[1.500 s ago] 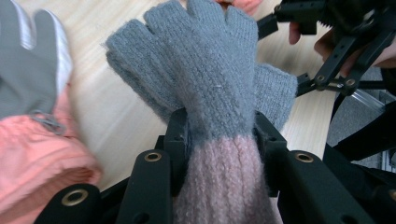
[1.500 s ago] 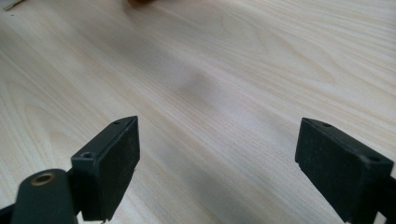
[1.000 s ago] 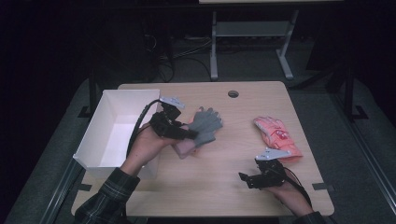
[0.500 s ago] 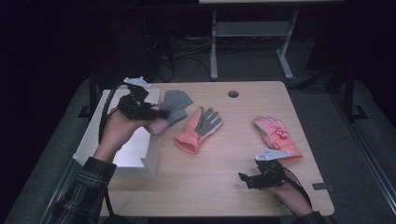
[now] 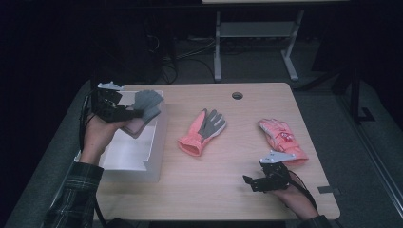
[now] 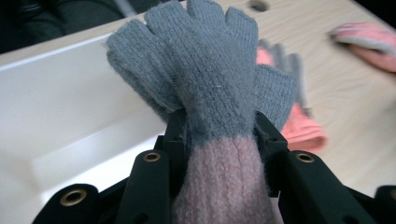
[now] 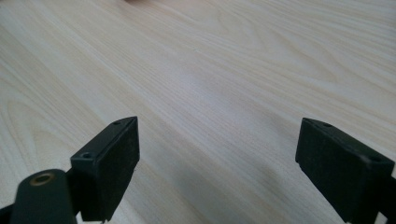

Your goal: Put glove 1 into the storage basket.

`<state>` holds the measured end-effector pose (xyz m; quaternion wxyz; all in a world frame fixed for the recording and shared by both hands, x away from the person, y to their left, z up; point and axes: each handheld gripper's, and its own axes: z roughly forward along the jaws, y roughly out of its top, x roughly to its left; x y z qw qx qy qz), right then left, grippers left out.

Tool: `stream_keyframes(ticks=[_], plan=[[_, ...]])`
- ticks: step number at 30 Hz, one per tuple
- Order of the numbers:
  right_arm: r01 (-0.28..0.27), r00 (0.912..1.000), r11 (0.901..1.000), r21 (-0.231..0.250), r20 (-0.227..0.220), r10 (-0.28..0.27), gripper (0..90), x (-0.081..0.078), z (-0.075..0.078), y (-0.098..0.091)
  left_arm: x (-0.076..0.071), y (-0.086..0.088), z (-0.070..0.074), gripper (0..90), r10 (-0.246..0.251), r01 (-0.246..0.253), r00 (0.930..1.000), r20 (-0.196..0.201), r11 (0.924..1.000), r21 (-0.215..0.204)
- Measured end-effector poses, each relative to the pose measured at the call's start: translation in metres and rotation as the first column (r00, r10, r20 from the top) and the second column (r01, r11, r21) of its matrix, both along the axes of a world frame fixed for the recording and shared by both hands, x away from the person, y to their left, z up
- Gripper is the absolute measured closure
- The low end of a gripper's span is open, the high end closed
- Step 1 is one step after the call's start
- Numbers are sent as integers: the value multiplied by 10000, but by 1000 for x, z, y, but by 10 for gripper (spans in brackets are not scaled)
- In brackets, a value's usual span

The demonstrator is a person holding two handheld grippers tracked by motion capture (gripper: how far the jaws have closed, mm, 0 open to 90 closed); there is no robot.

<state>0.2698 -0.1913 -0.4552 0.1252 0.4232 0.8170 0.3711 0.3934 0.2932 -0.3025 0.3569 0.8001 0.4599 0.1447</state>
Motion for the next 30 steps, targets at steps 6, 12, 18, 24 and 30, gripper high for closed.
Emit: stream_keyframes(ticks=[6, 12, 18, 24, 30], plan=[[-27, 10000, 10000, -43, 3, 27, 133, 0, 0, 0, 6, 16, -24, 642, 639, -632, 9975, -313, 9977, 226], [-15, 10000, 10000, -59, -20, 14, 133, 1, 0, -1, 13, 27, -48, 639, 1057, -1018, 9931, -505, 9920, 746], [21, 10000, 10000, -38, 61, -21, 133, 0, 0, -1, 21, 34, -75, 634, 1288, -1201, 9875, -903, 9881, 959], [78, 9999, 9999, -72, 97, -78, 133, 1, 1, -2, 25, 38, -91, 631, 1570, -1419, 9805, -1185, 9818, 1265], [73, 10000, 10000, -58, 68, -73, 133, 0, 1, -2, 25, 38, -112, 616, 1728, -1475, 9678, -1830, 9785, 1441]])
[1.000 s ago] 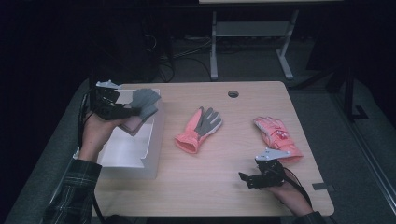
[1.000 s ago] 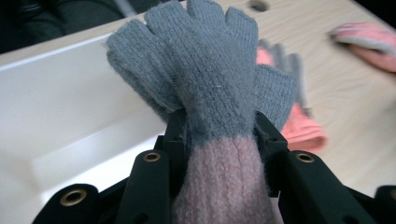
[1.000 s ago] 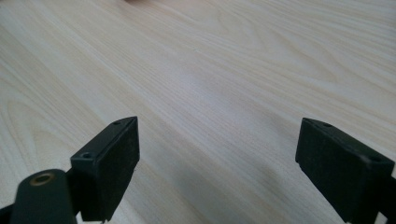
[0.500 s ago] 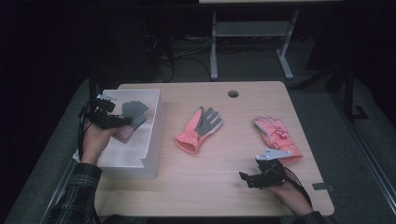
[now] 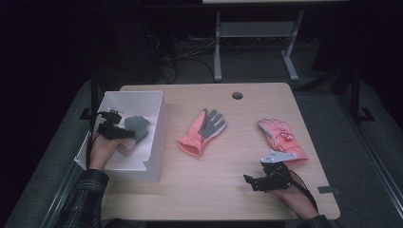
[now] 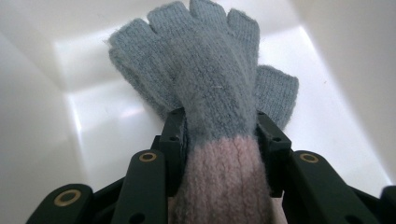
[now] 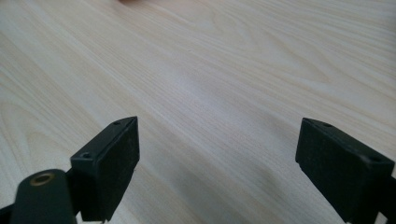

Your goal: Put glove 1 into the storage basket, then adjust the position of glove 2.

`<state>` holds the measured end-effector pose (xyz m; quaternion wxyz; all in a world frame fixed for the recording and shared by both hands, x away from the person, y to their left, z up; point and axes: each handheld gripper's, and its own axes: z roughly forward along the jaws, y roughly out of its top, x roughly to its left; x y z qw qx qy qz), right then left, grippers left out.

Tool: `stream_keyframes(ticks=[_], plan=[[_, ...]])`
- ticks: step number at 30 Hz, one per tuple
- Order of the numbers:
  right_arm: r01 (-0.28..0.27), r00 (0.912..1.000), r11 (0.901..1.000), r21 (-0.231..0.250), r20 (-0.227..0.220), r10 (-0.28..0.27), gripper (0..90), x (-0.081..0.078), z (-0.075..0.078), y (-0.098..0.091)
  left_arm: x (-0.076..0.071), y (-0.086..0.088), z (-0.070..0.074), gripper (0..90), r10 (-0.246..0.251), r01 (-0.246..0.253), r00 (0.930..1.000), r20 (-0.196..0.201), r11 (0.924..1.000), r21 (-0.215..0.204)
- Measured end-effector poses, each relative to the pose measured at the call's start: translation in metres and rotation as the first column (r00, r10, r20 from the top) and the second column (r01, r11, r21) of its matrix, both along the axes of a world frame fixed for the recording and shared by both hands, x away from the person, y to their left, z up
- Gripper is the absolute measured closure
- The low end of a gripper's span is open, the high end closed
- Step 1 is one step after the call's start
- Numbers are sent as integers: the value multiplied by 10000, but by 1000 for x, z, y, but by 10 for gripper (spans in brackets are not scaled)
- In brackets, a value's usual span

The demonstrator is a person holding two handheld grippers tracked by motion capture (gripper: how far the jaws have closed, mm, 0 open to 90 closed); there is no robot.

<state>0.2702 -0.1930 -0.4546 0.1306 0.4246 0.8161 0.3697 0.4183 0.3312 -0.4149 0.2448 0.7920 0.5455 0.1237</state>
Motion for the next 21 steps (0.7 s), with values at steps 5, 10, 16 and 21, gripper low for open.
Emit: stream_keyframes(ticks=[5, 10, 16, 21], plan=[[-19, 10000, 10000, 32, -59, 19, 133, 0, 1, 0, 0, -2, -8, 551, -58, 64, 9997, -219, 9996, 290], [-24, 10000, 10000, 14, -72, 24, 133, 0, 1, 0, 1, -4, -11, 448, 33, -17, 9990, -452, 9994, 357], [-10, 10000, 10000, 28, -94, 10, 132, -1, 1, 0, -1, -9, -8, 245, 241, -231, 9996, -121, 9971, 722], [-15, 10000, 10000, 5, -77, 15, 132, 0, 1, 1, 0, -10, 6, 190, 140, -141, 9999, 57, 9994, 325]])
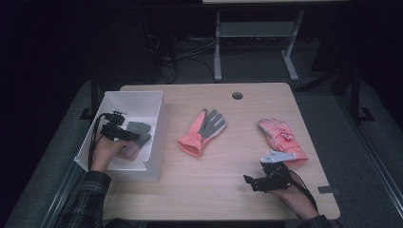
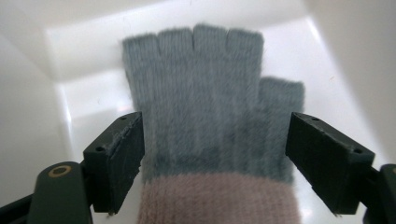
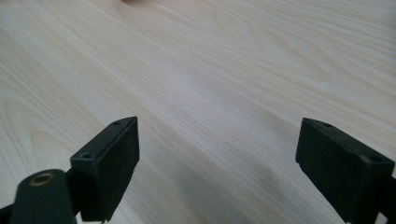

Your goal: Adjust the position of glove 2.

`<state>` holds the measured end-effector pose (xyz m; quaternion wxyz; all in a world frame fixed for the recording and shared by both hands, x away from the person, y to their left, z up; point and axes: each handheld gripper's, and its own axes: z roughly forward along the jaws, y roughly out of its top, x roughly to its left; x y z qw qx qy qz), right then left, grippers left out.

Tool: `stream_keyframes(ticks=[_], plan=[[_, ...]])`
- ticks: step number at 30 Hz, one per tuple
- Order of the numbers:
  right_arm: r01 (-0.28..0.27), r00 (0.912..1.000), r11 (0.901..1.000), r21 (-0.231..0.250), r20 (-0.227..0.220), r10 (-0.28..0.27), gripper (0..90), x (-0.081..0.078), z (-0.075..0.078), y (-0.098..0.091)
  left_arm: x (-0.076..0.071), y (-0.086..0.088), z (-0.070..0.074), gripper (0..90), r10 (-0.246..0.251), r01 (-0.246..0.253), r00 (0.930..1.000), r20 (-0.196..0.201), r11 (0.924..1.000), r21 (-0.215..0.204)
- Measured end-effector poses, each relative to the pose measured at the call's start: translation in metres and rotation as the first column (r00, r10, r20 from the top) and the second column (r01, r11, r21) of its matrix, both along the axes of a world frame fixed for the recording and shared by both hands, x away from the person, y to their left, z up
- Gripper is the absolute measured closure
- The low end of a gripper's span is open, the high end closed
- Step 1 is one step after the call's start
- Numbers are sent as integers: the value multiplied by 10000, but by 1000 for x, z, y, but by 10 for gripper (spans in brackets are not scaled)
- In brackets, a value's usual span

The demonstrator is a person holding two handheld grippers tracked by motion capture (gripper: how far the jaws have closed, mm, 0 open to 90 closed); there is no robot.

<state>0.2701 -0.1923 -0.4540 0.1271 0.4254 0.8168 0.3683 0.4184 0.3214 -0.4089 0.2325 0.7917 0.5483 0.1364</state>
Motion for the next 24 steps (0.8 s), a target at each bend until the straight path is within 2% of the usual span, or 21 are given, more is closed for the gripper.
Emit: stream_keyframes(ticks=[1, 4, 6, 9, 10, 12, 19, 20, 21, 22, 24], plan=[[-18, 10000, 10000, -20, 1, 18, 132, 0, 0, 0, 0, 0, 0, 185, 0, 0, 10000, 0, 10000, 0], [-10, 10000, 10000, -24, -19, 10, 132, 0, 0, 0, -1, -1, 12, 183, -95, 103, 9997, 236, 9994, -337], [-10, 10000, 10000, -9, -13, 10, 132, 0, 0, 0, -2, -4, 21, 181, -285, 301, 9987, 423, 9989, -364], [-38, 10000, 10000, -27, -44, 38, 132, -1, 0, 1, -4, -11, 35, 179, -579, 611, 9969, 532, 9962, -619], [-49, 10000, 10000, -30, -49, 49, 132, -1, -1, 1, -5, -15, 42, 178, -805, 852, 9945, 665, 9938, -718], [-45, 10000, 10000, -27, -47, 45, 132, -1, -1, 1, -5, -18, 46, 178, -839, 897, 9937, 738, 9929, -787], [-54, 10000, 10000, -28, -45, 54, 132, -1, -1, 1, -10, -42, 70, 179, -1498, 1606, 9815, 1193, 9832, -865], [-62, 10000, 10000, -28, -50, 61, 132, -1, -1, 1, -11, -46, 73, 178, -1597, 1715, 9792, 1254, 9811, -900], [-41, 10000, 10000, -19, -65, 41, 132, -1, -1, 1, -13, -54, 79, 179, -1817, 1963, 9737, 1377, 9753, -1011], [-48, 10000, 10000, -2, -64, 48, 132, -1, -1, 1, -13, -54, 79, 179, -1817, 1963, 9737, 1377, 9753, -1011], [-61, 10000, 10000, 3, -65, 61, 132, -1, -1, 1, -15, -62, 84, 180, -2025, 2184, 9683, 1461, 9705, -1025]])
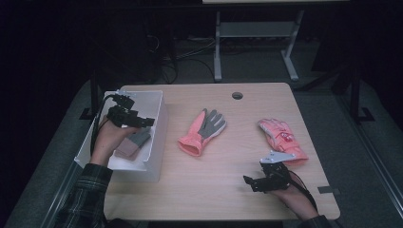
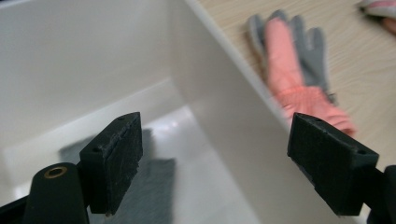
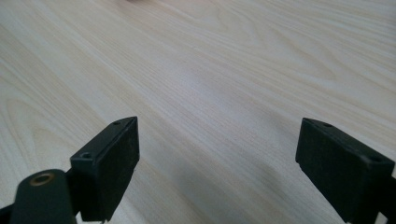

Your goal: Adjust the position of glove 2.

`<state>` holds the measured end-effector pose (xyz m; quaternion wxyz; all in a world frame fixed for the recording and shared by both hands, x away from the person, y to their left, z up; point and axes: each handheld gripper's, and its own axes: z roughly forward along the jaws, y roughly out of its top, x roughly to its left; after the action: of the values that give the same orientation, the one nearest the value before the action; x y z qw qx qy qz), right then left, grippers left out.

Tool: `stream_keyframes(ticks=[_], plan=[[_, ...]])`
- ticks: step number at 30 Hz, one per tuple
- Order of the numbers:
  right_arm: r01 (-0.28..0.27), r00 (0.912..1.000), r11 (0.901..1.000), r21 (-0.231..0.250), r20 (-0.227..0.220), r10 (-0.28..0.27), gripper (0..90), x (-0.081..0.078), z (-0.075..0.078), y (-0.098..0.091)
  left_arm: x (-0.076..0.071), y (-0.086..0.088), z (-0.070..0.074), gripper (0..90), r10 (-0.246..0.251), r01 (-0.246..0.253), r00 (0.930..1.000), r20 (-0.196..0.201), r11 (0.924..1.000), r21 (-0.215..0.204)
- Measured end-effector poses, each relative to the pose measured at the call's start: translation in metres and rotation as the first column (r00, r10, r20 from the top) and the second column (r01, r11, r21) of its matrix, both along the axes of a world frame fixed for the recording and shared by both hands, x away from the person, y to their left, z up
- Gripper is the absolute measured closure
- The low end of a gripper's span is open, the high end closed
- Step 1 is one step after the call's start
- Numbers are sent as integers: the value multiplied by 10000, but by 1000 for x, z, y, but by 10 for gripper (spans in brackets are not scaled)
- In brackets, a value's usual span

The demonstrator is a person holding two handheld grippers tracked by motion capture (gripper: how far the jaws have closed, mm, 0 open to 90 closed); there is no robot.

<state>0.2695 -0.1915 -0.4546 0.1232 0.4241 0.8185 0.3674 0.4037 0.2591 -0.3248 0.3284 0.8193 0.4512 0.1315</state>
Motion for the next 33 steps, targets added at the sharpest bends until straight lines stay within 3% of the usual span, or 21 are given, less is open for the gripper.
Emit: stream_keyframes(ticks=[7, 10, 17, 22, 23, 25, 26, 27, 30, 33], plan=[[-31, 10000, 10000, -39, 12, 31, 132, 0, 0, 0, -5, -26, 10, 195, -627, 632, 9979, 147, 9974, -337], [-33, 10000, 10000, -3, -5, 33, 132, 0, 0, 1, -7, -35, 14, 242, -849, 862, 9960, 267, 9949, -519], [-109, 9999, 9999, -31, -23, 109, 133, 0, 0, 1, -11, -64, 23, 341, -1615, 1643, 9861, 393, 9829, -832], [-76, 10000, 10000, 36, -43, 76, 133, 1, 0, 0, -15, -89, 28, 522, -2058, 2125, 9761, 696, 9711, -1086], [-88, 10000, 10000, 37, -25, 88, 133, 0, 0, 0, -16, -95, 29, 553, -2250, 2324, 9713, 772, 9669, -1052], [-111, 9999, 9999, 26, -31, 111, 133, 0, 1, 0, -19, -112, 27, 717, -2610, 2695, 9613, 879, 9573, -1047], [-111, 9999, 9999, 26, -31, 111, 133, 0, 1, 0, -19, -112, 27, 754, -2610, 2695, 9613, 879, 9573, -1047], [-109, 9999, 9999, 31, -43, 109, 133, 0, 1, 0, -19, -118, 26, 754, -2771, 2849, 9569, 866, 9537, -960], [-135, 9999, 9999, 17, -45, 135, 133, 0, 0, 0, -19, -135, 21, 897, -2954, 3020, 9514, 864, 9503, -763], [-136, 9999, 9999, 29, -56, 137, 133, 0, 1, 0, -18, -150, 11, 898, -2972, 3028, 9508, 871, 9512, -600]])
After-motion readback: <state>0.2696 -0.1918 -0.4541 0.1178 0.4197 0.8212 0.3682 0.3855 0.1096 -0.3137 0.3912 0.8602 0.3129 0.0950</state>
